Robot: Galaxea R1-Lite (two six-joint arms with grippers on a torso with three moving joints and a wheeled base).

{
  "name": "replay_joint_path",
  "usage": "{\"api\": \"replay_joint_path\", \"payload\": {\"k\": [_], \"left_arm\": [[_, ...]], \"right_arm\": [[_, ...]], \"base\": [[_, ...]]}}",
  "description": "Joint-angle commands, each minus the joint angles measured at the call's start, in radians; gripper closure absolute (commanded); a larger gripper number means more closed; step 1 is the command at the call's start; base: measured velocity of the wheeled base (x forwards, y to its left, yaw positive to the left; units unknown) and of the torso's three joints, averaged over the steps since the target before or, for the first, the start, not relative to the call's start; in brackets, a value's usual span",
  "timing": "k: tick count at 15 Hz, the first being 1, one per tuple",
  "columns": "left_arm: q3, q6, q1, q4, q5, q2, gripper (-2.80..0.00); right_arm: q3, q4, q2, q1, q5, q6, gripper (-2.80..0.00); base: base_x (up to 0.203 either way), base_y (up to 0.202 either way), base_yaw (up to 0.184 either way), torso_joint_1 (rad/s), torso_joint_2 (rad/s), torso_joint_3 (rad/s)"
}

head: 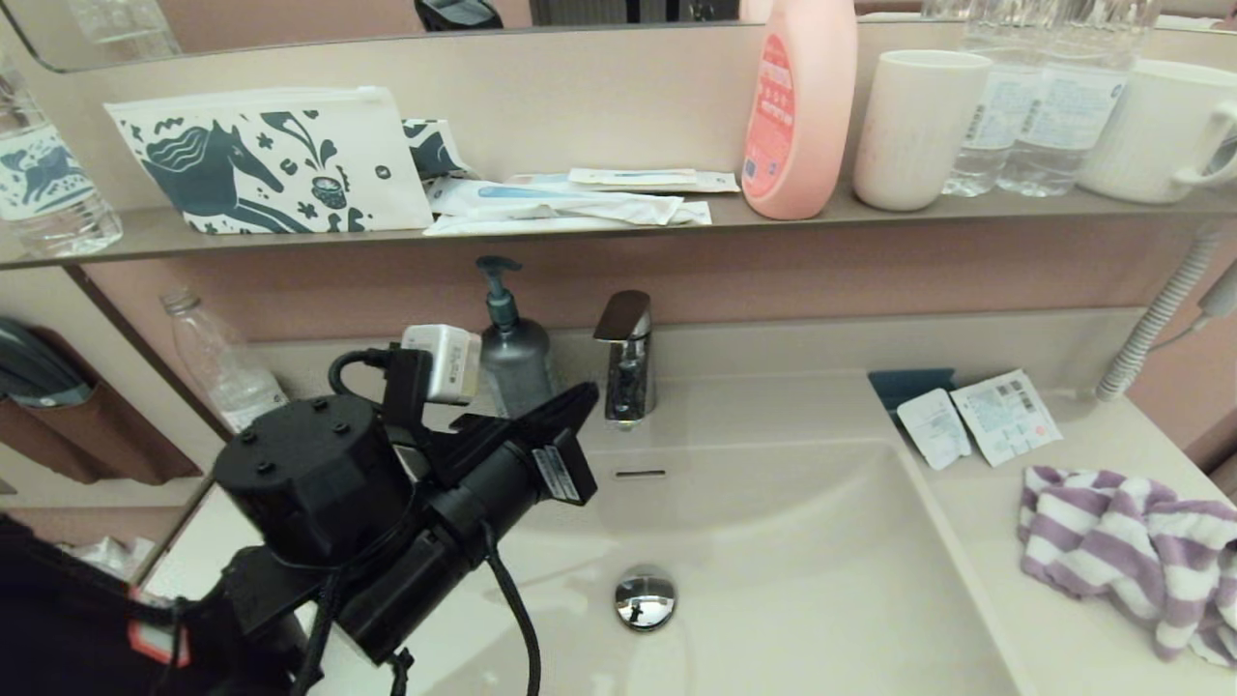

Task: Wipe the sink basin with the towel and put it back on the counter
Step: Turn on the faucet

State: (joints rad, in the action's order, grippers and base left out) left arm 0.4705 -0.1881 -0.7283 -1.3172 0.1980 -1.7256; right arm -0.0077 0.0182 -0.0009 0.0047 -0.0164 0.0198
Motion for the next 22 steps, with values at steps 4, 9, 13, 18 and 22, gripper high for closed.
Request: {"api": "replay_joint_path", "payload": {"k": [4, 9, 13, 18, 22], "left_arm": [[0.093, 0.000, -0.005, -0.004, -0.009, -0.086, 0.00], [0.198, 0.001, -0.003, -0.002, -0.025, -0.168, 0.00], [0.246, -0.001, 0.009, 0.013, -0.029, -0.190, 0.00], [0.289, -0.002, 0.061, 0.012, -0.042, -0.206, 0.00], [0.337, -0.005, 0.111, 0.023, -0.052, -0.182, 0.00]], "right_arm": [[0.000, 0.000, 0.001, 0.000, 0.000, 0.000, 0.00], [0.000, 0.000, 0.001, 0.000, 0.000, 0.000, 0.00], [0.000, 0.000, 0.001, 0.000, 0.000, 0.000, 0.00], [0.000, 0.000, 0.001, 0.000, 0.000, 0.000, 0.00], [0.000, 0.000, 0.001, 0.000, 0.000, 0.000, 0.00]], "base": [[0.000, 0.000, 0.000, 0.000, 0.00, 0.000], [0.000, 0.000, 0.000, 0.000, 0.00, 0.000], [0.000, 0.000, 0.000, 0.000, 0.00, 0.000], [0.000, 0.000, 0.000, 0.000, 0.00, 0.000], [0.000, 0.000, 0.000, 0.000, 0.00, 0.000]]}}
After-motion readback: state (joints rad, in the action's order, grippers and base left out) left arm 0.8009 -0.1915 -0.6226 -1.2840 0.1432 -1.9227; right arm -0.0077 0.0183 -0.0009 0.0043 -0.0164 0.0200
